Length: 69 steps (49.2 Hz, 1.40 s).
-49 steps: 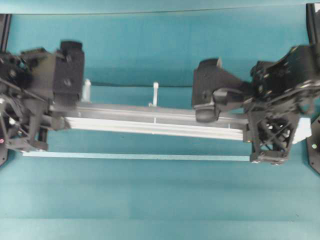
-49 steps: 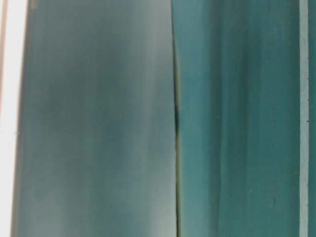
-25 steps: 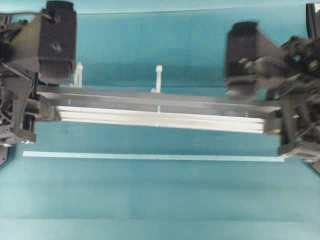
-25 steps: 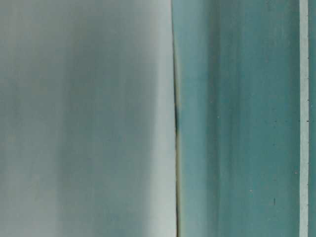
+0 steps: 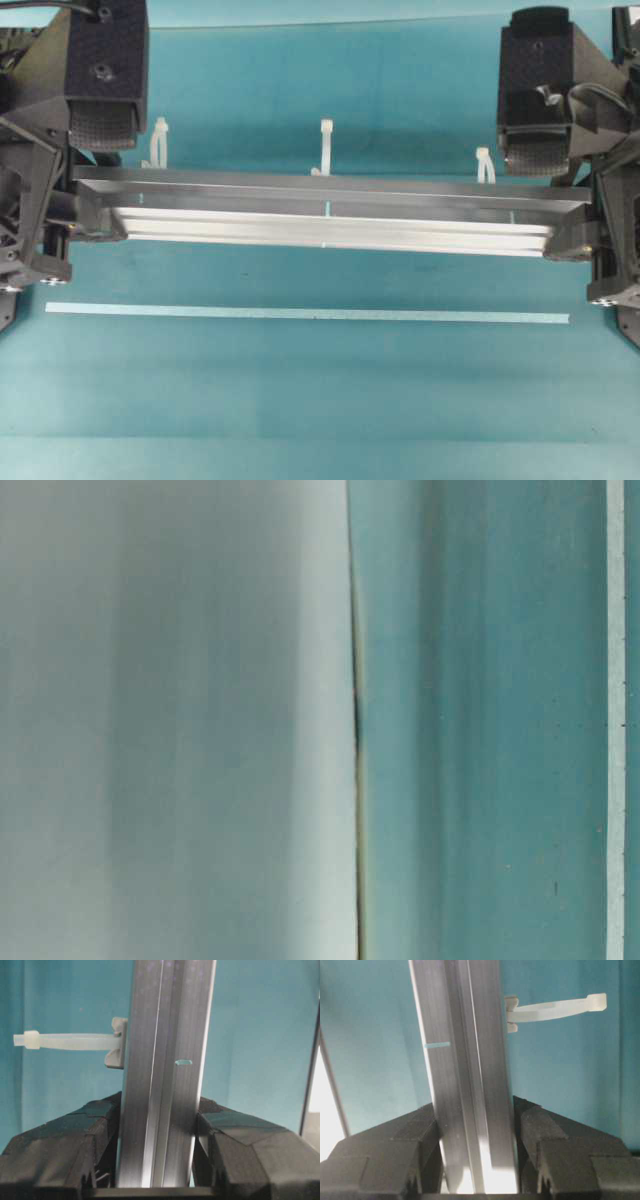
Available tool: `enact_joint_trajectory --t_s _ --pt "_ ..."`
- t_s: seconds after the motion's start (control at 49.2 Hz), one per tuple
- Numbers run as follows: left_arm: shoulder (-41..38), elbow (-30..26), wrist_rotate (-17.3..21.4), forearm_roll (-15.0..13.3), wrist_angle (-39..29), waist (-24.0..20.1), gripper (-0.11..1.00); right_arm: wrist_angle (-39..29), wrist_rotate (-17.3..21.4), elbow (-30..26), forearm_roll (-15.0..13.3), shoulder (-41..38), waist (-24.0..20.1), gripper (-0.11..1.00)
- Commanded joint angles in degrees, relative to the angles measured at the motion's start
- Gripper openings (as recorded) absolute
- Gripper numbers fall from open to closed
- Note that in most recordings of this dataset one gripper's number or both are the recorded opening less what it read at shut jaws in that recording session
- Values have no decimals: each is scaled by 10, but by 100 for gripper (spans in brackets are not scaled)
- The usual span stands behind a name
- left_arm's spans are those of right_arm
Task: Lift the large metal rail with both hands.
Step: 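Lift the rail upward with both grippers together, then lower the held rail back down onto the table with both grippers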
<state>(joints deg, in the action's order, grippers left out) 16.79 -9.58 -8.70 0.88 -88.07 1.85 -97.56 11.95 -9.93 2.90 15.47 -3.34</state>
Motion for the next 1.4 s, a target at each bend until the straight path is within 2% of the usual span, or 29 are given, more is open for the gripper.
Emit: enact_joint_trajectory --t_s 0.0,0.325,0.529,0.692,0.834,1.017,1.119,1.383 --pt "-2 -26 -21 3 11 -5 36 13 11 -23 -3 -1 2 38" --pt "-3 -25 -19 3 9 -4 36 13 11 -19 -6 -3 1 38" --pt "-3 -1 -18 3 12 -9 36 18 9 25 -16 -4 1 38" --pt "-3 49 -22 3 22 -9 36 32 9 81 -21 -3 2 38" --pt "1 116 -21 4 67 -9 36 54 9 139 -21 -3 2 38" --pt "11 203 -17 4 140 -10 36 135 7 213 -24 3 2 38" --pt "11 236 -17 4 172 -9 36 179 9 256 -34 6 2 38" --pt "8 322 -4 9 263 -10 36 247 8 332 -37 7 2 38"
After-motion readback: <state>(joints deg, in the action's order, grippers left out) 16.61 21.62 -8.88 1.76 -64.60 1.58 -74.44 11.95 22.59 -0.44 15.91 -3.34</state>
